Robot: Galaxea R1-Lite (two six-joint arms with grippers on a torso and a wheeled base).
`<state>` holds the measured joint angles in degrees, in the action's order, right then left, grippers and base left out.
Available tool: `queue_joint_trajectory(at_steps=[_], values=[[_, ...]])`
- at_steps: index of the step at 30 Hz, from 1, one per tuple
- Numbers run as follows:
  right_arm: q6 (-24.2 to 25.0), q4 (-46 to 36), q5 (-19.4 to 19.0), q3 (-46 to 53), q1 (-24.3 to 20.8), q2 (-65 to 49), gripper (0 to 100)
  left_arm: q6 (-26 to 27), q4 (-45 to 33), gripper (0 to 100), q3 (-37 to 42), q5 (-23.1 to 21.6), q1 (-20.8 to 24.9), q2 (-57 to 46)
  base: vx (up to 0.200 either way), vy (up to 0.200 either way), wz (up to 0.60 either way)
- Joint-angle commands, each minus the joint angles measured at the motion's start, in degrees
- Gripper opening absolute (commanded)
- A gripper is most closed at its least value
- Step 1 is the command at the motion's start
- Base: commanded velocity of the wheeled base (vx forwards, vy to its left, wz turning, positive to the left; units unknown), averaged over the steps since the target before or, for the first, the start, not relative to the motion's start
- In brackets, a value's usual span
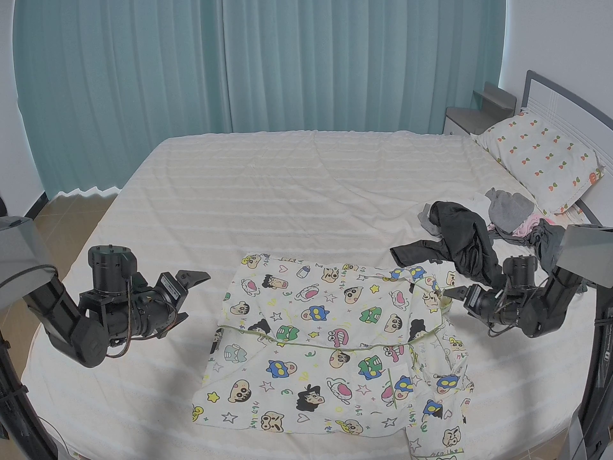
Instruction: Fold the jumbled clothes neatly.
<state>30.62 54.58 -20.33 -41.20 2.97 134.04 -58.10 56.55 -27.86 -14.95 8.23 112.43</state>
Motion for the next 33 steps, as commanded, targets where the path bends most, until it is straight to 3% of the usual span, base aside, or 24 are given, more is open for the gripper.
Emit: queue_joint_trajectory(at_steps=[1,5,13,33], values=[[-4.34,1.50,-5.42,6.66,5.38,-1.58,100,-2.37,3.92,100,4.92,-0.52,0.21,-3.19,0.000,0.000,0.00],[-9.35,1.58,-6.82,7.10,4.85,0.70,100,-4.13,4.53,100,5.18,-1.05,0.21,-2.57,0.000,0.000,0.00],[-9.53,1.32,-5.95,4.11,-1.57,2.81,100,-4.30,4.62,100,6.06,-4.39,-0.41,-1.25,0.000,0.000,0.00],[-9.62,1.15,-2.43,8.42,-1.83,1.23,100,-4.13,7.96,100,7.11,-3.95,-0.58,0.42,0.000,0.000,0.00]])
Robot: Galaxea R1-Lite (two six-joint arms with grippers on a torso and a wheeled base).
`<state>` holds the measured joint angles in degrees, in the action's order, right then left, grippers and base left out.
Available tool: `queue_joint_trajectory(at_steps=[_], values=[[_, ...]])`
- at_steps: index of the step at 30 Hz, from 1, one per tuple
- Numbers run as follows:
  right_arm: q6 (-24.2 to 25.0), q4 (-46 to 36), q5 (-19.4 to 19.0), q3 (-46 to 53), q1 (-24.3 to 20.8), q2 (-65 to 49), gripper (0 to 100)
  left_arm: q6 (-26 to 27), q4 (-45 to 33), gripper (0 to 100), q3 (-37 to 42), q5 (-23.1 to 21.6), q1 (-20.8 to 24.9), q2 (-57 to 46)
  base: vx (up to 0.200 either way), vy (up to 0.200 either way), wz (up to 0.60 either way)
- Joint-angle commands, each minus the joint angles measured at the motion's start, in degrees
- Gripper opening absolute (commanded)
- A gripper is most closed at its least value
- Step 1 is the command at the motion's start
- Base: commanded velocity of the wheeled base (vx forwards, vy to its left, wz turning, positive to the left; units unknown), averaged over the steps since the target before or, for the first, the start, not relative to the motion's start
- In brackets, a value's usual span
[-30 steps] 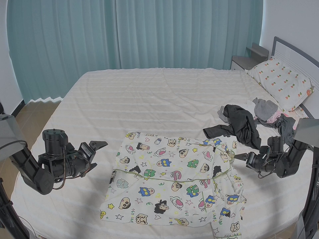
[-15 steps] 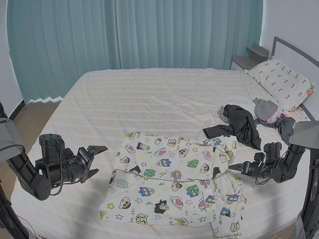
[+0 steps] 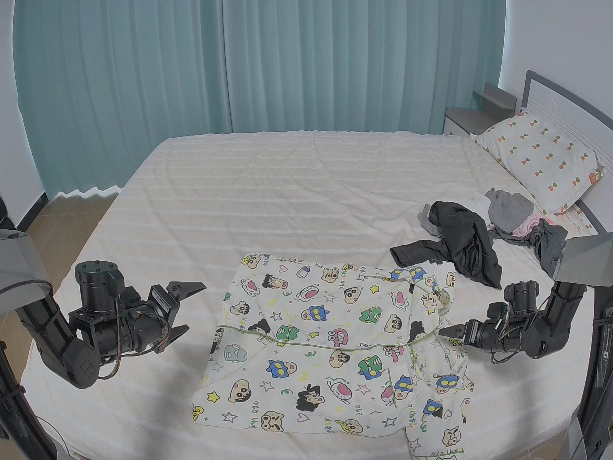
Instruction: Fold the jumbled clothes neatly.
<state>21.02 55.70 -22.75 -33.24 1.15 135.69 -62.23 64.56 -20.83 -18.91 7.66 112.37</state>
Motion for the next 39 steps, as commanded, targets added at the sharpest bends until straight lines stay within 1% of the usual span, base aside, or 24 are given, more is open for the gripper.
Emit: queue_joint_trajectory(at_steps=[1,2,3,15,22,23,26,28,30,31,35,36,37,39], values=[[-0.01,-0.15,-0.02,0.46,-0.09,-0.43,100,0.01,-0.05,100,0.09,0.01,-0.01,0.48,0.000,0.000,0.00],[-0.01,-0.15,-0.02,0.46,-0.09,-0.43,100,0.01,-0.05,100,0.09,0.01,-0.01,0.48,0.000,0.000,0.00],[-0.01,-0.15,-0.02,0.46,-0.09,-0.43,0,0.01,-0.05,100,0.09,0.01,-0.01,0.48,0.000,0.000,0.00],[-0.71,-0.24,-0.37,2.22,-0.09,-1.48,0,0.01,-0.05,100,0.18,0.01,-0.01,0.48,0.000,0.000,0.00],[-0.71,-0.24,-0.28,3.54,2.37,-4.38,0,0.09,-0.05,100,0.27,0.10,-0.01,0.48,0.000,0.000,0.00],[-0.80,-0.42,-0.28,3.98,3.69,-6.32,0,0.18,-0.05,100,0.18,0.10,-0.01,0.48,0.000,0.000,0.00],[-2.03,-3.49,-0.28,3.45,5.45,-8.08,0,0.45,-0.05,100,0.18,0.27,-0.01,0.48,0.000,0.000,0.00],[-3.88,-6.83,-0.28,3.19,6.41,-8.43,0,0.45,-0.05,100,0.18,0.80,-0.01,0.57,0.000,0.000,0.00],[-7.22,-12.28,-0.02,1.60,7.99,-8.69,0,0.53,-0.05,100,0.18,1.51,-0.01,0.57,0.000,0.000,0.00],[-7.83,-13.95,0.07,0.99,8.61,-8.96,0,0.53,0.04,100,0.18,1.68,-0.01,0.57,0.000,0.000,0.00],[-8.36,-22.12,1.04,-2.09,10.54,-12.21,0,0.53,0.04,100,0.18,1.68,0.08,0.65,0.000,0.000,0.00],[-8.36,-22.12,1.04,-2.09,10.54,-12.21,0,0.53,0.04,100,0.18,1.68,-0.01,0.74,0.000,0.000,0.00],[-8.62,-24.06,1.04,-2.88,11.25,-13.17,0,0.53,0.13,100,0.18,1.68,0.08,0.74,0.000,0.000,0.00],[-8.71,-23.97,1.04,-3.58,11.77,-13.00,0,0.53,0.92,100,0.27,1.77,0.08,1.01,0.000,0.000,0.00]])
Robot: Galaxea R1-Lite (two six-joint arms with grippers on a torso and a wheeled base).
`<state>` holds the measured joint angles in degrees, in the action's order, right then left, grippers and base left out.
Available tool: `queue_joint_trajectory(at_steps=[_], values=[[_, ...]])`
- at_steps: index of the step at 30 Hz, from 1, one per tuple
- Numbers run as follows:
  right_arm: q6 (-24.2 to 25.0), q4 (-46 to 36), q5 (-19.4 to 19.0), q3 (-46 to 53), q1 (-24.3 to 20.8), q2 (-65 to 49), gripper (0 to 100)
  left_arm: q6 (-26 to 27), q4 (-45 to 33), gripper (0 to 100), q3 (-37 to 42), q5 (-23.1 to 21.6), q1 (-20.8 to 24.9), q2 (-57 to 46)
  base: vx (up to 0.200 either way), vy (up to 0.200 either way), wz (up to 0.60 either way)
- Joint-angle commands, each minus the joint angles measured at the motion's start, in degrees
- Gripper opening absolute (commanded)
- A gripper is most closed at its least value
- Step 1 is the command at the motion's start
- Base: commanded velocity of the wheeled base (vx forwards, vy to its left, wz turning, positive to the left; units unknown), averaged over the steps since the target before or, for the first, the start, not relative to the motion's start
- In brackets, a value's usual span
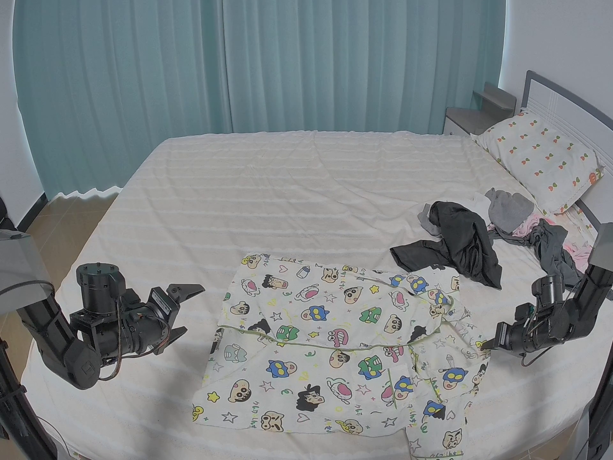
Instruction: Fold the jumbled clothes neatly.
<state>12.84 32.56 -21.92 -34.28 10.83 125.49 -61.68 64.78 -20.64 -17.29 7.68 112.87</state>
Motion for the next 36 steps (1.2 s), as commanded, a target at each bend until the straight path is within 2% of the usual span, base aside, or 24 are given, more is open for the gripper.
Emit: queue_joint_trajectory(at_steps=[1,5,9,16,18,20,29,30,36], values=[[-0.53,-0.83,0.21,-2.63,2.09,-2.71,0,-0.01,0.79,100,0.07,0.06,0.05,0.51,0.000,0.000,0.00],[-0.53,-0.74,0.82,-3.78,3.15,-1.48,0,-0.01,2.19,100,0.60,0.06,0.05,0.86,0.000,0.000,0.00],[-1.32,-0.74,4.08,-4.92,3.68,-0.16,0,-0.01,2.63,100,0.60,0.15,0.05,1.21,0.000,0.000,0.00],[-2.91,-0.74,5.48,-5.45,4.12,1.07,0,0.07,2.63,100,0.60,0.06,0.05,1.30,0.000,0.000,0.00],[-2.91,-0.74,7.94,-5.97,4.12,1.42,0,0.07,2.63,100,0.69,0.06,0.14,1.39,0.000,0.000,0.00],[-3.08,-0.74,8.74,-6.15,4.12,1.78,0,0.16,2.63,100,0.69,0.06,0.23,1.74,0.000,0.000,0.00],[-3.34,3.12,9.26,-6.15,4.73,3.62,0,1.66,2.63,100,1.13,0.06,0.76,3.32,0.000,0.000,0.00],[-3.43,3.21,9.53,-6.24,4.64,3.89,100,2.18,2.72,100,1.21,0.06,0.93,3.67,0.000,0.000,0.00],[-3.61,3.21,9.70,-5.97,4.82,2.74,100,3.33,2.72,100,1.83,-0.03,1.11,4.72,0.000,0.000,0.00]])
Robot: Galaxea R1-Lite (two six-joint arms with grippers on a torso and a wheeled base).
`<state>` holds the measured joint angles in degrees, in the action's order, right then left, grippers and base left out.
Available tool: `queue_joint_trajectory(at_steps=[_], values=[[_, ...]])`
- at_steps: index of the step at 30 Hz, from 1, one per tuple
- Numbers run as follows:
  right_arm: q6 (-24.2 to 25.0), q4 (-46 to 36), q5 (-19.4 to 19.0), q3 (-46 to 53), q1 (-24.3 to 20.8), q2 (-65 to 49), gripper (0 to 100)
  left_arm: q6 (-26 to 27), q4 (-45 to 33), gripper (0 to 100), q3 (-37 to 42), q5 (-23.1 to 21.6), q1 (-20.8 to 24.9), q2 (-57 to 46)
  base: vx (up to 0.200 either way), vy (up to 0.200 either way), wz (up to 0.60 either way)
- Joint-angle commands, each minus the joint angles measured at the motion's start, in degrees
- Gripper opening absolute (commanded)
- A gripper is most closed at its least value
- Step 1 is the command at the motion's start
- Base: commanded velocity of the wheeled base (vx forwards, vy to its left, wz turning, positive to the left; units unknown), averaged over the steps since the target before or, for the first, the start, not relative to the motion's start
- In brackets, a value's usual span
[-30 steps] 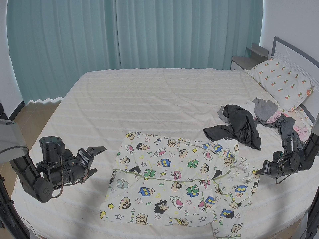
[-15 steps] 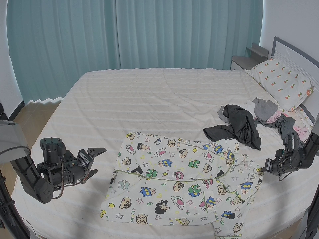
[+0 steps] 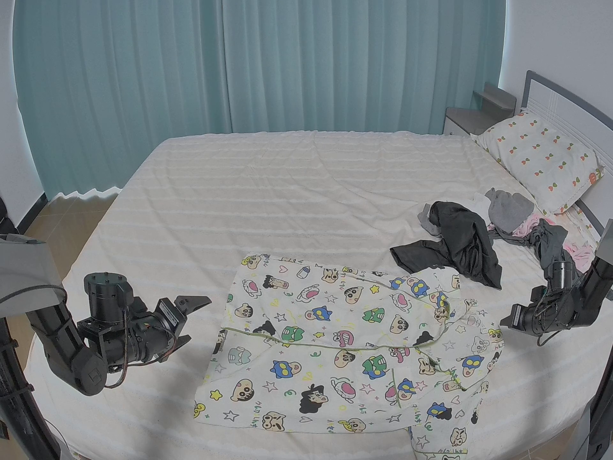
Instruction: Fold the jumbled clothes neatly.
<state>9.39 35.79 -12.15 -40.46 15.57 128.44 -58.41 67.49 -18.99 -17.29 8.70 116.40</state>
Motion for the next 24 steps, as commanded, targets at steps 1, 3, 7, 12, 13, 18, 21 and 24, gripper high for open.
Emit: queue_joint_trajectory(at_steps=[1,3,7,12,13,18,21,24], values=[[-0.16,-0.02,-0.06,0.21,0.08,-0.30,100,0.05,0.01,100,0.27,-0.03,0.08,1.38,0.000,0.000,0.00],[-0.16,0.07,-0.50,1.26,-0.54,-2.14,100,-0.13,0.01,100,0.62,-0.64,0.08,1.55,0.000,0.000,0.00],[0.02,0.07,-1.91,3.28,-2.21,-5.74,100,-0.22,0.01,100,0.89,-1.79,0.08,1.47,0.000,0.000,0.00],[0.54,-0.28,-2.79,5.39,-7.22,-10.40,100,-0.57,0.01,100,1.06,-3.72,0.44,1.64,0.000,0.000,0.00],[0.46,-0.37,-2.52,6.27,-7.83,-11.02,100,-0.57,0.01,100,1.33,-3.98,0.88,1.73,0.000,0.000,0.00],[0.28,0.07,-6.13,17.61,-10.03,-15.94,100,-0.57,0.10,100,2.21,-4.16,1.75,1.82,-0.120,0.000,0.00],[0.02,0.86,-12.02,22.71,-10.91,-17.17,100,-0.57,0.10,100,2.03,-4.25,1.75,1.91,-0.200,0.000,0.00],[-0.51,1.83,-13.51,25.08,-11.17,-16.38,100,-0.57,0.10,100,2.21,-5.04,1.67,1.99,-0.200,0.000,0.00]])
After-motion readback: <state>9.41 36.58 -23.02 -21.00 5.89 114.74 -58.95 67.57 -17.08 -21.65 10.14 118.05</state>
